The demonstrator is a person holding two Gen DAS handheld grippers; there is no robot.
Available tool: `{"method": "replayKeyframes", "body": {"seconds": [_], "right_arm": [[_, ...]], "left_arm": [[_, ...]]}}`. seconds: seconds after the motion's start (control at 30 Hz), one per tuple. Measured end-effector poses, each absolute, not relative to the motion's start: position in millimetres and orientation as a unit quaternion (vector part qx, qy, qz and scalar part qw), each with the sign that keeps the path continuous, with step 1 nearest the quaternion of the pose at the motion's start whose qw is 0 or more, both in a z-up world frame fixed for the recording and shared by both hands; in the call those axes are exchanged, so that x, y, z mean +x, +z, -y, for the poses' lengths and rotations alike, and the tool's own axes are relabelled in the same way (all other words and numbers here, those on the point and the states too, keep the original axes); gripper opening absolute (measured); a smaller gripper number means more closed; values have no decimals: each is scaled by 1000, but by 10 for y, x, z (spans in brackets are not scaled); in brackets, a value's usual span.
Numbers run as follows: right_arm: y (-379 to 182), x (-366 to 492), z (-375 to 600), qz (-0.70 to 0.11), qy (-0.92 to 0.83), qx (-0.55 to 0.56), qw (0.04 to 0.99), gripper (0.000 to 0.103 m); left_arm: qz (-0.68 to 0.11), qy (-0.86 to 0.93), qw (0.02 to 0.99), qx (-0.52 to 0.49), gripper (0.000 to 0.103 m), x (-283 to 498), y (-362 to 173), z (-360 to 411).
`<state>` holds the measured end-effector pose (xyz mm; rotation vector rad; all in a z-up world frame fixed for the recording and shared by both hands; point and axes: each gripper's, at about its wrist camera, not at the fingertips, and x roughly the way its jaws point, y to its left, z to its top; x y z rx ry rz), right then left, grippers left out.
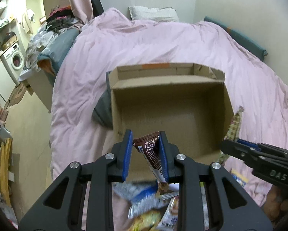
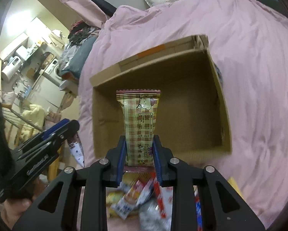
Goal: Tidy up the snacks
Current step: 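Carry both snacks into the cardboard box and open both grippers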
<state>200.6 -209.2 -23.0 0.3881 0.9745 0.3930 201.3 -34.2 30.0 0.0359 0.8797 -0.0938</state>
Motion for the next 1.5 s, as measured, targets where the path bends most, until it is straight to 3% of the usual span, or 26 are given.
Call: {"method": "replayKeyframes", "body": {"seconds": [0.2, 0.7, 1.37, 1.5], "right_arm": [[-379, 2235, 2095, -452, 162, 141, 865, 28], [-812, 2487, 2080, -500, 156, 162, 836, 28], [-892, 2532, 2085, -519, 146, 169, 825, 28], [-899, 2540, 2100, -518, 149, 176, 824, 29]], "left_arm": [[-414, -26, 910, -1, 23, 2260, 94, 351], [-410, -45, 911, 17, 24, 2421, -304, 390], [-430, -44, 902, 21, 25, 2465, -452, 433], [-432, -41, 901, 15, 41, 2471, -440, 422]]}}
